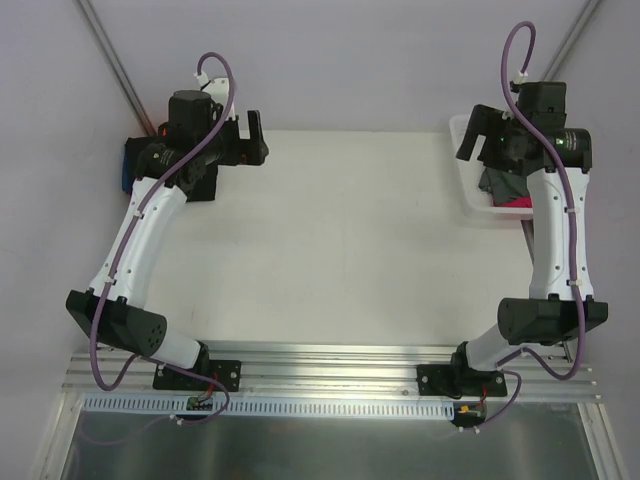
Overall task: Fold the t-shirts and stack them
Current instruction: Grab the tshirt from the pile
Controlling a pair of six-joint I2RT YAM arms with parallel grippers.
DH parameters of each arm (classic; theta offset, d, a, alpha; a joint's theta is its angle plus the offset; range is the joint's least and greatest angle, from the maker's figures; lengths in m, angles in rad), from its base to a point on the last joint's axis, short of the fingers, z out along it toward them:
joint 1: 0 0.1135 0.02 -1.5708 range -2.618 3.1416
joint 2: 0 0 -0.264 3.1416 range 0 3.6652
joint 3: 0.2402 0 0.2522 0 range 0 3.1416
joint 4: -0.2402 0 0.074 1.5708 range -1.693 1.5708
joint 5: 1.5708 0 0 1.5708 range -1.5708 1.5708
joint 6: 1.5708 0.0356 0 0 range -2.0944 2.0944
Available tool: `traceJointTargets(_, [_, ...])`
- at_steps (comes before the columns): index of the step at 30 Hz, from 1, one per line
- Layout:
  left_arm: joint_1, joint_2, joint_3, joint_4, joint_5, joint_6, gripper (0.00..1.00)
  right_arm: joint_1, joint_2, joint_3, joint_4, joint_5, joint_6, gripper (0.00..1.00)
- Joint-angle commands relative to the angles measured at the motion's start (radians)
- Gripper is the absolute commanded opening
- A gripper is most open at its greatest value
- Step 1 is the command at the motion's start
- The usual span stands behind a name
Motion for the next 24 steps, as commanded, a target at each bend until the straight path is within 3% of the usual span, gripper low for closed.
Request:
traceJointTargets(1, [0.011, 0.012, 0.048, 0.029, 0.023, -0.022, 0.99, 0.001, 0.006, 0.056, 0.019, -0.003, 0.005, 0.97])
traceJointTargets(13, [0.013, -0.002, 0.041, 0.029, 0.003, -0.007, 0.99, -0.03, 0.017, 0.043, 0.01, 0.118, -0.012, 0.97])
traceJointTargets(16, [0.013, -0.002, 0.051, 0.029, 0.016, -0.019, 0.99, -0.074, 0.021, 0.017, -0.01, 0.011, 0.013, 0.97])
traceJointTargets(19, [0.013, -0.008, 0.064, 0.029, 0.023, -0.03, 0.98, -0.076, 0.031, 0.006, 0.016, -0.156, -0.14, 0.97])
traceJointTargets(24, [0.013, 0.006, 0.084, 0.029, -0.009, -0.028, 0.98, -0.077, 0.144, 0.092, 0.046, 0.029, -0.202, 0.96])
